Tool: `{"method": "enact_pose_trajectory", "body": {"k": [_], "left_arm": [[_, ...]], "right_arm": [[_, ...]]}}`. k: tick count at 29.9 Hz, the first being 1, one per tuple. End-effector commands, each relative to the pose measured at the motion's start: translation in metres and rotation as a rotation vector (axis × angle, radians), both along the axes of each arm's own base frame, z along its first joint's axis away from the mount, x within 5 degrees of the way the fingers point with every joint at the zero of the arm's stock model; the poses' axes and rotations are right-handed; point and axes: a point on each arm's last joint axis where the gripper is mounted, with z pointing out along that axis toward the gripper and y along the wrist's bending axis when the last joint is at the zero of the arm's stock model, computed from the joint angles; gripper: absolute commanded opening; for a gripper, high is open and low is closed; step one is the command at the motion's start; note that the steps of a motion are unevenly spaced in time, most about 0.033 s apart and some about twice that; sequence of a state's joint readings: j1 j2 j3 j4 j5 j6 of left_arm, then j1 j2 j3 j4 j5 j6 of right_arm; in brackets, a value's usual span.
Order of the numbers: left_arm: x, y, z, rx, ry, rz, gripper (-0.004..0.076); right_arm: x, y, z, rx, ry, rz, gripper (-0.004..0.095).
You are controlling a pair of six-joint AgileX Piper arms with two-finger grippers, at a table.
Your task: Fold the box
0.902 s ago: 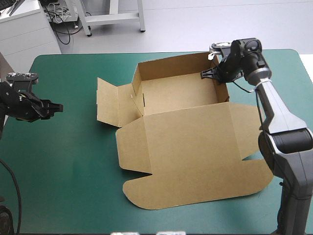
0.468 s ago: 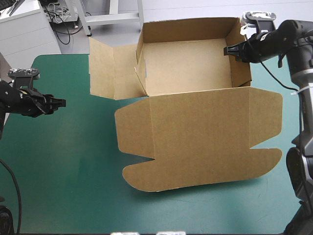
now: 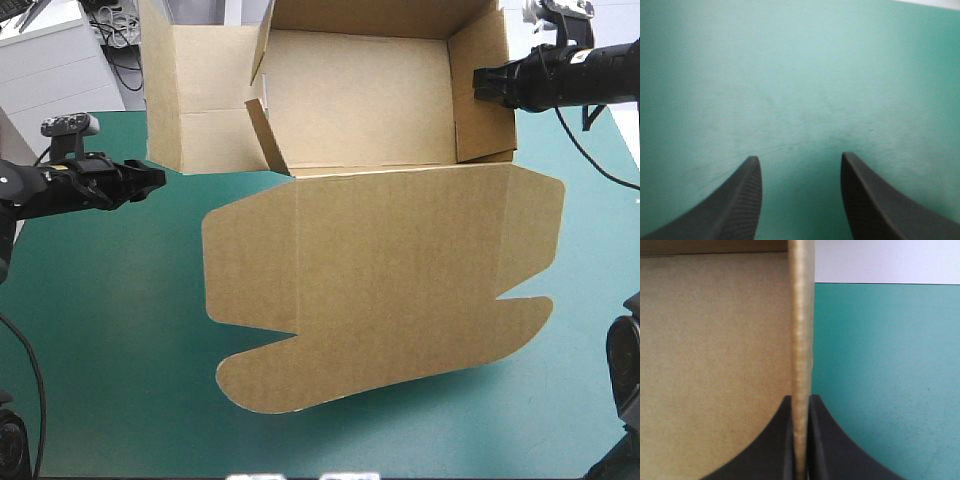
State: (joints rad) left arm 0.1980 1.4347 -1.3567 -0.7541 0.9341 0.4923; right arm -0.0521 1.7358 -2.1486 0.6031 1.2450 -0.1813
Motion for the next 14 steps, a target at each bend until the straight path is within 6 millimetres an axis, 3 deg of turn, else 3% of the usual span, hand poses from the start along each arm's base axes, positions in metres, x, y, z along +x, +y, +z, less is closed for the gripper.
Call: {"method": "enact_pose_trajectory", "body": {"k": [1,7,14], "left_arm": [[0.003,-0.015,0.022,-0.222,-0.11,-0.08,0.0347],[0.007,-0.031,0.031,-0.459,-0.165,-0.214,0.0347],[0.004,-0.065,0.048,-0.613,-0.267,-0.337,0.0347]], "right_arm": [[-0.025,0.007,0.032,0.083,-0.104,0.047,-0.0018],[-0.022,0.006,0.03,0.082,-0.098,0.046,-0.0018],[-0.014,0.006,0.023,0.082,-0.077,0.044,-0.0018]]}}
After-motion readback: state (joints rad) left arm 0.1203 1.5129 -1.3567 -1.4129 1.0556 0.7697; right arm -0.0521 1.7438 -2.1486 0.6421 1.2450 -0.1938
